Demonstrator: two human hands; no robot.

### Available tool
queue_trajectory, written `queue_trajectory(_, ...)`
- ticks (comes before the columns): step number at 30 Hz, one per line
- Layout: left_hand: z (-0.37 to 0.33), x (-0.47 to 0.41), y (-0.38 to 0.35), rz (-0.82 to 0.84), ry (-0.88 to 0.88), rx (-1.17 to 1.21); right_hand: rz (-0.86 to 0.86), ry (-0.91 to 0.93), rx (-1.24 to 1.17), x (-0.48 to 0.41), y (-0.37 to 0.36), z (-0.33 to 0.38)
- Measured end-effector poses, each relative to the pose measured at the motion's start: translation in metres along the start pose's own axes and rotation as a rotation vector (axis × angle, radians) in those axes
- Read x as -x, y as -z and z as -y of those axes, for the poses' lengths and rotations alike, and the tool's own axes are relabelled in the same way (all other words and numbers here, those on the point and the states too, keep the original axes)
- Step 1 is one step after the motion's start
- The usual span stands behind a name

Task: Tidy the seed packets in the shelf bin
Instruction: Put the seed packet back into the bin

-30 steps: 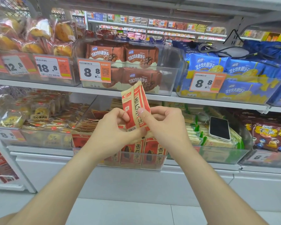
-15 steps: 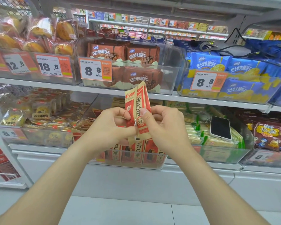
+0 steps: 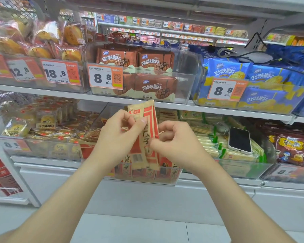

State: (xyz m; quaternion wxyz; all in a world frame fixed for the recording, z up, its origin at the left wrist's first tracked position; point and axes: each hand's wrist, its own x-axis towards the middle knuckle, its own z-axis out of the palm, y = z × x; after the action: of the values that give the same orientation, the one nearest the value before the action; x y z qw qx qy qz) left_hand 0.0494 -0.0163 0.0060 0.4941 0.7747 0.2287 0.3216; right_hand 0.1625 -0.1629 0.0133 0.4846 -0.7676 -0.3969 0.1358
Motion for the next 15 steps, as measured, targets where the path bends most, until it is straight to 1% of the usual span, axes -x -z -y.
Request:
queue_trajectory(2,0.0044,0.0014,-0.0046,-0.075,-0.050,-0.068,0.126,0.054,0.013,0.0005,-0.0027,-0.0029)
queue_trajectory(4,0.0072,0.0036,-0.0072,-0.072,-0.088,-0.118,0.150,0.128,-0.008,0.0012,-0.0044,-0.0047)
queue_trajectory(6,0.0060,0.0050,-0.0066,-0.093,-0.106,-0.160,0.138,0.151,-0.037,0.0008,-0.0041,-0.0043)
queue_trajectory(9,0.0060,0.0055,-0.0055,-0.100,-0.142,-0.222,0.128,0.087,-0.076,-0.0003,-0.0045,-0.0042)
queue_trajectory(13,0.0100,0.0091,-0.0081,-0.075,-0.262,-0.336,0.032,0.089,-0.048,-0.0012,-0.0073,-0.0040)
queue_trajectory(15,0.0095,0.0089,-0.0091,-0.059,-0.288,-0.341,-0.021,0.095,-0.064,-0.0015,-0.0083,-0.0023)
